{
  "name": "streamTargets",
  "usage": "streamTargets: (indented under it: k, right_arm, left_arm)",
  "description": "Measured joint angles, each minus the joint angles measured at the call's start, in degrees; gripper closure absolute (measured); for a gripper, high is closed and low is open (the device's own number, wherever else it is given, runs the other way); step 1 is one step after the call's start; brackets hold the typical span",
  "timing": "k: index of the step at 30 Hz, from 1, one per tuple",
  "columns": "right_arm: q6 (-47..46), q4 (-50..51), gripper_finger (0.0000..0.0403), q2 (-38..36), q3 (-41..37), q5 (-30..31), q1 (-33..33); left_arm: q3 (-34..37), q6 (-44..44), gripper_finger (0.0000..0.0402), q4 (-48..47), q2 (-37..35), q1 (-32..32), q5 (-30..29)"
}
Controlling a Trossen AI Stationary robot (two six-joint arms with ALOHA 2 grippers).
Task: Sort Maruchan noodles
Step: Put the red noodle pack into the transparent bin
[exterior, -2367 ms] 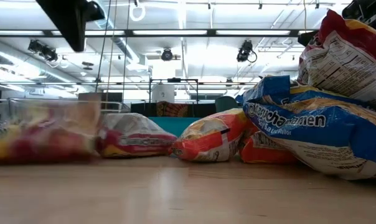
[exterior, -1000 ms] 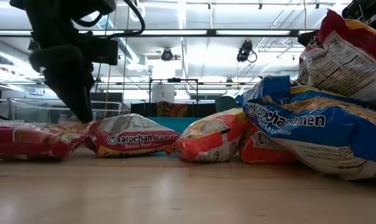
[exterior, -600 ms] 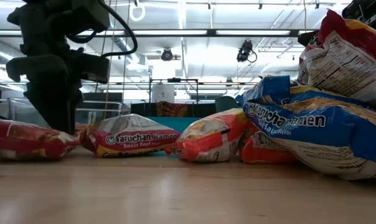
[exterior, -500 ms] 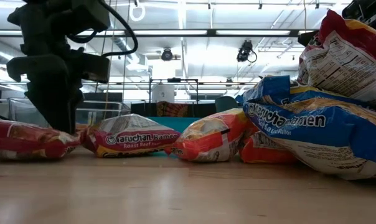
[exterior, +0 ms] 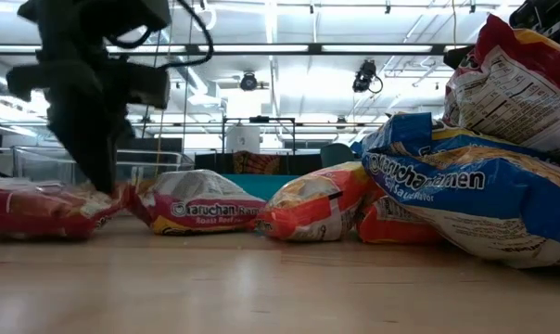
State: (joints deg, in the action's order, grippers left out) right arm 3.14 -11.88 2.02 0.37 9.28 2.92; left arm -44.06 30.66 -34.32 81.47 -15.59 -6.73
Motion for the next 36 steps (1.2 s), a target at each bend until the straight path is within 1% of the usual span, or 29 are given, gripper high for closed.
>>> streamTargets:
  k: [4, 8, 12, 18, 21, 25, 29, 33, 36]
  right_arm:
    - [0.0, 0.0, 0.0348, 0.0, 0.0, 0.0, 0.0]
    - [0.0, 0.0, 0.0348, 0.0, 0.0, 0.0, 0.0]
    - [0.0, 0.0, 0.0348, 0.0, 0.0, 0.0, 0.0]
    - [0.0, 0.0, 0.0348, 0.0, 0.0, 0.0, 0.0]
    - [0.0, 0.0, 0.0348, 0.0, 0.0, 0.0, 0.0]
    - [0.0, 0.0, 0.0348, 0.0, 0.0, 0.0, 0.0]
    - [0.0, 0.0, 0.0348, 0.0, 0.0, 0.0, 0.0]
    - [0.0, 0.0, 0.0348, 0.0, 0.0, 0.0, 0.0]
    - [0.0, 0.0, 0.0348, 0.0, 0.0, 0.0, 0.0]
  left_arm:
    - [-5.5, -2.5, 0.0397, -6.9, 0.0, 0.0, -0.1]
    - [-11.5, -3.3, 0.0398, -15.3, 0.0, 0.0, -1.7]
    - [-17.6, -4.3, 0.0398, -23.6, 0.0, -0.2, -4.4]
    - [-26.9, -4.4, 0.0398, -35.5, 0.0, -1.4, -10.4]
    - [-31.0, -4.3, 0.0398, -40.8, 0.0, -1.9, -16.1]
    - [-34.4, -4.0, 0.0398, -45.7, 0.0, -1.9, -26.7]
    - [-34.8, -3.9, 0.0398, -48.2, -0.6, -1.0, -36.3]
    - [-34.6, -4.0, 0.0398, -51.8, -0.6, 1.9, -43.2]
    - [-32.9, -4.6, 0.0398, -52.0, -0.6, 4.9, -47.6]
